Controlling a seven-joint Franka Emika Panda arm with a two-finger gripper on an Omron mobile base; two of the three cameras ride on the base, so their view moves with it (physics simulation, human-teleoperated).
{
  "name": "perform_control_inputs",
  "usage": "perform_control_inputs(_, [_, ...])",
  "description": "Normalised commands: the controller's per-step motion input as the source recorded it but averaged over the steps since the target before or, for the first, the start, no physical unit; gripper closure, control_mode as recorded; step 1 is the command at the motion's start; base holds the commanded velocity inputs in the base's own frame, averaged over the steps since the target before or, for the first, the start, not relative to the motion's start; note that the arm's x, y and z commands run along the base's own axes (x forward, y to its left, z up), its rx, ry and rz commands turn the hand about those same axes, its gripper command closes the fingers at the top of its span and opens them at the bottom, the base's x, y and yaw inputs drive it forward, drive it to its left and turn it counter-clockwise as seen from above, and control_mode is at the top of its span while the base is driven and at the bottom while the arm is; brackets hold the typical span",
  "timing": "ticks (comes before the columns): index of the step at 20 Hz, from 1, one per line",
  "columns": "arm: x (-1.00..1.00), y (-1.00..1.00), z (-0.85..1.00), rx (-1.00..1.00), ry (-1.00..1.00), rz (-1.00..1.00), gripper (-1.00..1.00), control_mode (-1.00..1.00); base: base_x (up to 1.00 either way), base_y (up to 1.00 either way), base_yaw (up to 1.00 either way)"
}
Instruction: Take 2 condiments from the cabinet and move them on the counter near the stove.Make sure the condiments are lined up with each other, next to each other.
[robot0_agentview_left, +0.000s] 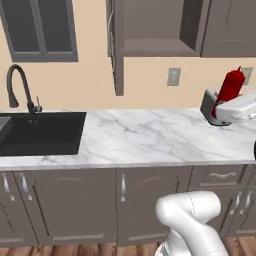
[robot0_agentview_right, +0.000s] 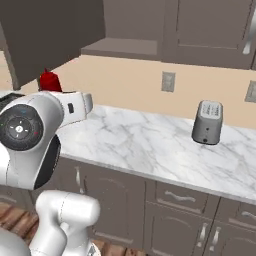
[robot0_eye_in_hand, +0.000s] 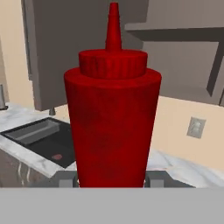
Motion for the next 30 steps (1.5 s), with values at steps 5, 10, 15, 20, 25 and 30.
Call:
perform_control_inputs(5, [0.00, 0.00, 0.00, 0.00, 0.00, 0.00, 1.00, 1.00, -0.62, -0.75, 0.78])
perform_control_inputs(10, [0.00, 0.00, 0.00, 0.00, 0.00, 0.00, 1.00, 1.00, -0.33, -0.35, 1.00])
perform_control_inputs(15, [0.00, 0.00, 0.00, 0.00, 0.00, 0.00, 1.00, 1.00, -0.17, -0.08, 1.00])
perform_control_inputs(20, [0.00, 0.00, 0.00, 0.00, 0.00, 0.00, 1.00, 1.00, -0.33, 0.00, 1.00])
perform_control_inputs(25, [0.00, 0.00, 0.00, 0.00, 0.00, 0.00, 1.00, 1.00, -0.71, 0.00, 0.97])
perform_control_inputs(30, [0.00, 0.00, 0.00, 0.00, 0.00, 0.00, 1.00, 1.00, -0.55, 0.13, 0.79])
